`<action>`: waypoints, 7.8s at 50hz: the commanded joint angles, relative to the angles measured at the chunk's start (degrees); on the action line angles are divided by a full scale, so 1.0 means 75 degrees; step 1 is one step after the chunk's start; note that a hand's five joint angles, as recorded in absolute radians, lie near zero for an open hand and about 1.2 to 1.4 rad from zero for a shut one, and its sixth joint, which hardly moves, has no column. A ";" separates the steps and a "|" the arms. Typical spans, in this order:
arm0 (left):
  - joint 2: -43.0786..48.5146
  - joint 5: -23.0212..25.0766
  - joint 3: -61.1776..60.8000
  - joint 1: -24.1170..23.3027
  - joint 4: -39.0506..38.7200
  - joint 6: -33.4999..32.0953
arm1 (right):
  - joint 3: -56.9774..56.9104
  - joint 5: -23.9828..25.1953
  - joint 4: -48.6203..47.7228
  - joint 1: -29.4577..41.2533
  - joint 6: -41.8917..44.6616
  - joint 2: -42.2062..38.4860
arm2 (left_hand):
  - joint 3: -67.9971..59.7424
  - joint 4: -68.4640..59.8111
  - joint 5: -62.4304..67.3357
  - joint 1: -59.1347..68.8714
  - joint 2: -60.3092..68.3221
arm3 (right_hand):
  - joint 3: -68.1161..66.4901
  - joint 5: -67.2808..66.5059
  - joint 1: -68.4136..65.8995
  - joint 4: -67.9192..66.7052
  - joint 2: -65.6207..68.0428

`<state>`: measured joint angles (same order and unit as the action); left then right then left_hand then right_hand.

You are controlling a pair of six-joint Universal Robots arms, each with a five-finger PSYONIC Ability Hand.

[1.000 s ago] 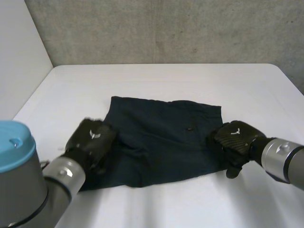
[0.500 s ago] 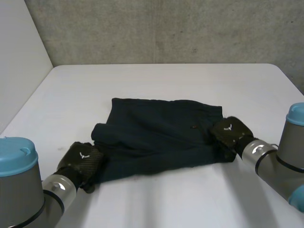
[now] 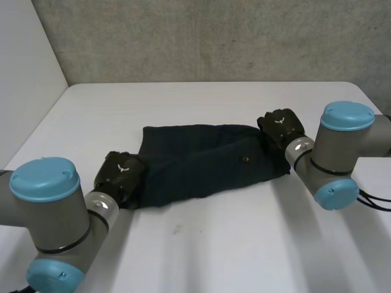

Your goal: Fold the shorts.

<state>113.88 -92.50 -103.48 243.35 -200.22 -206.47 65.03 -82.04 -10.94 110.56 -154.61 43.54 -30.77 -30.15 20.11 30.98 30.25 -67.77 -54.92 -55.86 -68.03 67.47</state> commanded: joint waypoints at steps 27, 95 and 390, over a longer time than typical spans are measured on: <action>0.0333 -0.0007 0.0579 -0.0021 -0.0281 -0.0561 | 0.2554 0.0168 0.2385 -0.0104 -0.0480 0.3077 | -0.1050 -0.1132 0.1138 0.1022 0.1119 | 0.5273 0.4894 0.3685 0.5308 -0.5234; 0.0004 0.0661 0.0157 -0.0045 0.0000 0.0389 | 0.2040 0.0544 0.1259 -0.0010 -0.0479 0.2175 | 0.0184 0.0101 -0.0096 -0.0212 -0.0115 | -0.1631 -0.2010 -0.3219 -0.1596 0.1670; 0.5490 -0.1003 0.8631 -0.0994 -0.0539 -0.3573 | 0.0574 -0.0979 -0.0651 -0.0432 0.1655 0.0884 | 0.2769 0.2687 -0.2681 -0.2797 -0.2700 | 0.7703 0.7323 0.6114 0.7737 -0.7663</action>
<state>158.24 -99.87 -32.24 237.26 -203.53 -234.37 65.51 -87.24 -15.32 107.96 -135.07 42.14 -12.77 -12.25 2.91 10.78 12.51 -13.68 -5.31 -11.79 -14.01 13.59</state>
